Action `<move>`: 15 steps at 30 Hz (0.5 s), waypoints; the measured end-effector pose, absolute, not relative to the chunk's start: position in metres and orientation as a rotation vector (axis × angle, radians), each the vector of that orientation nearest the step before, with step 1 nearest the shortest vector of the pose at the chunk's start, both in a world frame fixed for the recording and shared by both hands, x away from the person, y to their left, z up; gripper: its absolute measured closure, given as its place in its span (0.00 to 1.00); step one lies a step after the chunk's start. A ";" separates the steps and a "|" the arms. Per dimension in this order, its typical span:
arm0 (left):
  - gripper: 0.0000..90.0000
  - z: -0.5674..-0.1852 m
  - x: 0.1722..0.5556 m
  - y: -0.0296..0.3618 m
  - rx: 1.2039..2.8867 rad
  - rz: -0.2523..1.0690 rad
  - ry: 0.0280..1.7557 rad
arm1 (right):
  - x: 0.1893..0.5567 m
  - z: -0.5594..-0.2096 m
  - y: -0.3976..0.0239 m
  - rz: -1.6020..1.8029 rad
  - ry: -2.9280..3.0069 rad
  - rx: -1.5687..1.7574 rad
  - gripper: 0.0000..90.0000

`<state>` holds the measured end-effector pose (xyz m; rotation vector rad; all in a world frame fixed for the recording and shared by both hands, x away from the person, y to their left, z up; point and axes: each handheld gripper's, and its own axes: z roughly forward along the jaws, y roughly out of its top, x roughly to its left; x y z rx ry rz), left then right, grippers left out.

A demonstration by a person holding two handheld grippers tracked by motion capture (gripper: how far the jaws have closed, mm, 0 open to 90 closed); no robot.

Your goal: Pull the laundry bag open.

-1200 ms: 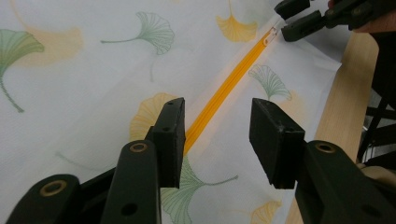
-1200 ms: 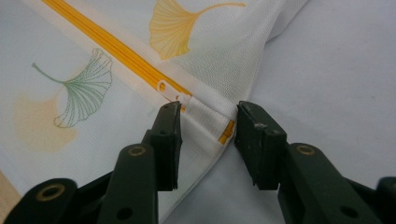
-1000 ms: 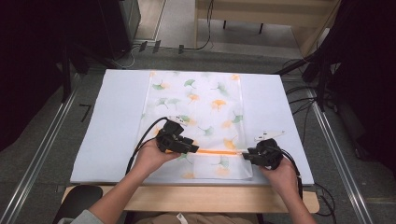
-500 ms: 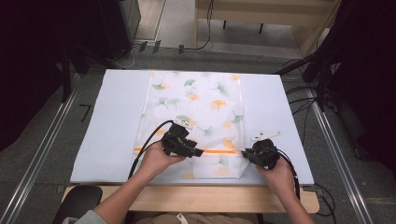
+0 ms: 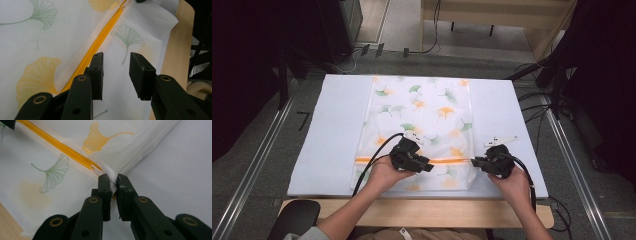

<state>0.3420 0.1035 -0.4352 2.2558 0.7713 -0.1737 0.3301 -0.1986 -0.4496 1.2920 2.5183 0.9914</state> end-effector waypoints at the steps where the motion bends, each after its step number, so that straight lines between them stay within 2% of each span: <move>1: 0.74 -0.434 0.341 0.101 2.254 -0.173 0.762 | 0.329 -0.448 -0.199 1.001 2.516 1.296 0.94; 7: 0.79 -0.435 0.341 0.082 2.286 -0.193 0.765 | 0.328 -0.441 -0.200 1.036 2.513 1.275 0.94; 15: 0.79 -0.432 0.343 0.063 2.257 -0.167 0.722 | 0.330 -0.439 -0.201 1.056 2.524 1.272 0.94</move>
